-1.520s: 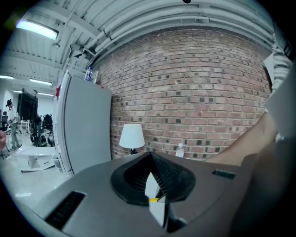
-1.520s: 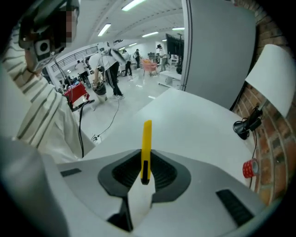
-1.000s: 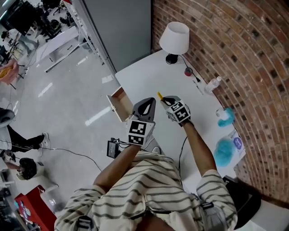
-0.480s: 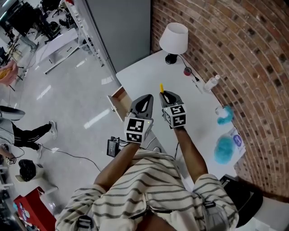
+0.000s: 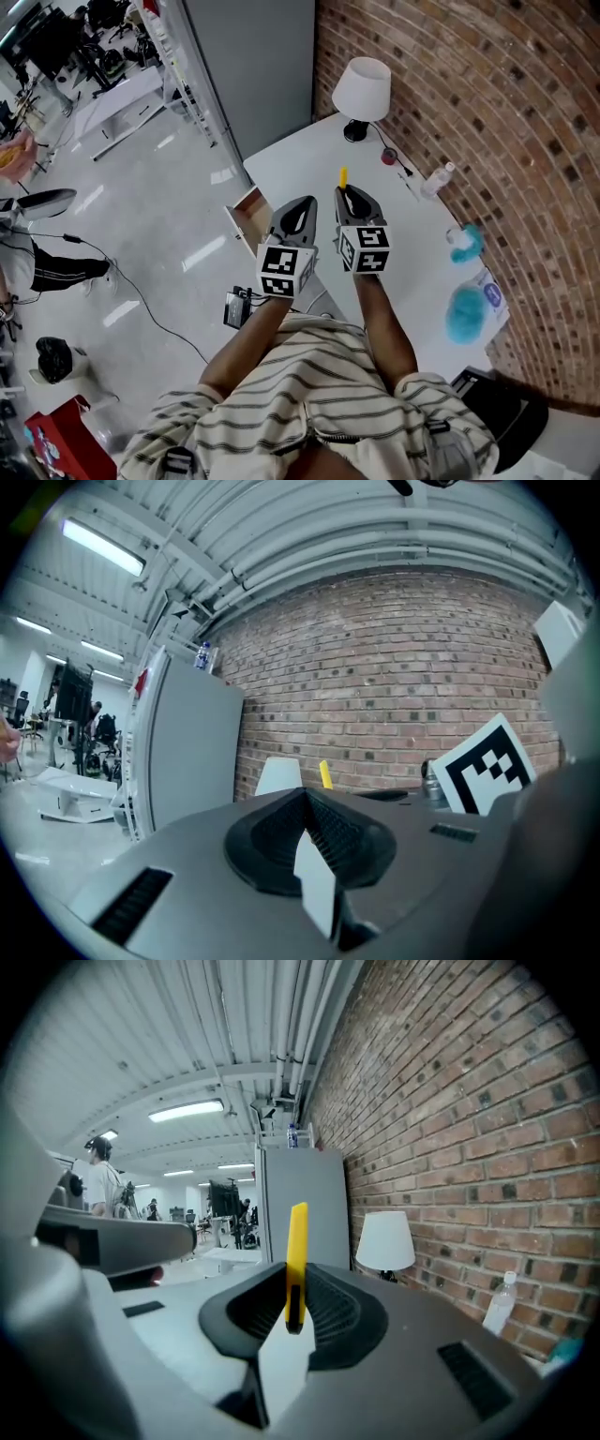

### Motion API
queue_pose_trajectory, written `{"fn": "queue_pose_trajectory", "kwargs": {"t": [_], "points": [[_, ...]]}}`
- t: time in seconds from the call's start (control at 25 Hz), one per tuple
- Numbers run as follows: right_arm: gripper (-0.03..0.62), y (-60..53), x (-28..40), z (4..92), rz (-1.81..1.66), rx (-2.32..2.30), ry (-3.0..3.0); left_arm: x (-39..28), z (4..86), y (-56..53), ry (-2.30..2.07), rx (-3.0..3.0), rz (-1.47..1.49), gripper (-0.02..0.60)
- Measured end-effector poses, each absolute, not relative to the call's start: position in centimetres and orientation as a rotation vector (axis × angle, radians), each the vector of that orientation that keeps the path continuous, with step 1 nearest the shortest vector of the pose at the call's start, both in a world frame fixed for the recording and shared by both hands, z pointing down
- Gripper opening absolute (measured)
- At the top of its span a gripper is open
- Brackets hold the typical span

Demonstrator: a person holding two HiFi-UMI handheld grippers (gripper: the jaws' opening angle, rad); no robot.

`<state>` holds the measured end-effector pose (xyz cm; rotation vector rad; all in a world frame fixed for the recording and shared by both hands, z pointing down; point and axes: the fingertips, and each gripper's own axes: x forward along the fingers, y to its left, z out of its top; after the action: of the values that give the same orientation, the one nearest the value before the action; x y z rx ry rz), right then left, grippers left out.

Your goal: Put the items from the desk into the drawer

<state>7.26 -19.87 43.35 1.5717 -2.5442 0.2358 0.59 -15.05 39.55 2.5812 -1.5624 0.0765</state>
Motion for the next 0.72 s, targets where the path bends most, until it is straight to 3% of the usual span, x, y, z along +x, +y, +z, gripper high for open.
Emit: {"fn": "queue_pose_trajectory", "kwargs": {"t": [0.72], "points": [[0.067,-15.6,5.6,36.6,0.100,1.674,-2.660,-0.8,37.3,-14.1,-1.611,2.575,-0.016,0.008]]}}
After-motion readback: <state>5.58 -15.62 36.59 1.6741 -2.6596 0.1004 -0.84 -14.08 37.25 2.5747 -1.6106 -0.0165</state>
